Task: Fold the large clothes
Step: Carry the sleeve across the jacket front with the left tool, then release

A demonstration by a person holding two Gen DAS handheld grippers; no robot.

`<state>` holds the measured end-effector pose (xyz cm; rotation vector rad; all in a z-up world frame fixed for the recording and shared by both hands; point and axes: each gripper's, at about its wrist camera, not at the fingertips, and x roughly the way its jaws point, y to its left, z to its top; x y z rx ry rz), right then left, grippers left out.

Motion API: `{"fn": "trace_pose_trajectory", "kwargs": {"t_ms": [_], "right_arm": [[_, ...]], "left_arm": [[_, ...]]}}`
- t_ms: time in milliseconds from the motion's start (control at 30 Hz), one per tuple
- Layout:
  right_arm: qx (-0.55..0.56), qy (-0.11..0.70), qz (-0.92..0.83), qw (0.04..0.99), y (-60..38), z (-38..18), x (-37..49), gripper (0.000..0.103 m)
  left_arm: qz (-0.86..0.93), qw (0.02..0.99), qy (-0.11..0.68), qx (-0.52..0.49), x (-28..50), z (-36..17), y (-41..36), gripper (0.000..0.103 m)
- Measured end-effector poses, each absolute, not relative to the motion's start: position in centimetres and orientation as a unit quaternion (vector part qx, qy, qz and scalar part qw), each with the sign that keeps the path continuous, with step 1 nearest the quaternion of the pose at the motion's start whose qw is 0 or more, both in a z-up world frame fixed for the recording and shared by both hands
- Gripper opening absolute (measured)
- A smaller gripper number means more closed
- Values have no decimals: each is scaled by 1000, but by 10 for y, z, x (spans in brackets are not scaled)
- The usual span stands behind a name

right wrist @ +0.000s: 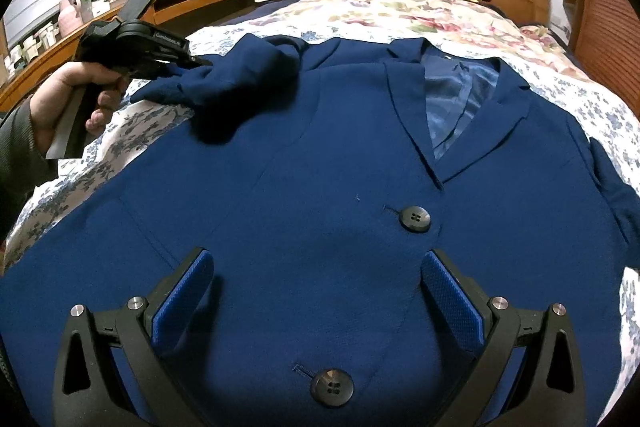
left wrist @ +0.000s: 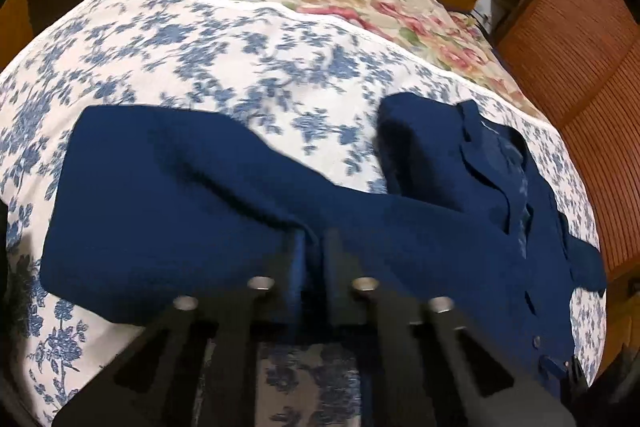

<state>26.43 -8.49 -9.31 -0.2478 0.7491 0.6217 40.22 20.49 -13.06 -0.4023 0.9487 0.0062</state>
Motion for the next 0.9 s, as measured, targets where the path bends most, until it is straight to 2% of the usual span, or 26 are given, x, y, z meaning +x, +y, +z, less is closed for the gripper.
{"fn": "trace_pose_trajectory", "kwargs": {"t_ms": [133, 467, 667, 800, 867, 900], "right_arm": [[-116, 360, 299, 876, -84, -95, 266, 103], [-99, 322, 284, 897, -117, -72, 238, 103], [-95, 307, 259, 911, -151, -63, 224, 103], [-89, 305, 255, 913, -159, -61, 219, 103], [-87, 304, 259, 913, -157, -61, 217, 103], [-88, 304, 261, 912, -155, -61, 217, 103]], "left_arm": [[18, 895, 427, -125, 394, -99, 177, 2], [-59, 921, 380, -53, 353, -6, 73, 2], [-82, 925, 371, -8, 327, 5, 21, 2], [-85, 925, 370, 4, 310, -3, 13, 3], [-88, 924, 372, -3, 299, -11, 18, 18], [-86, 925, 370, -5, 295, -14, 20, 20]]}}
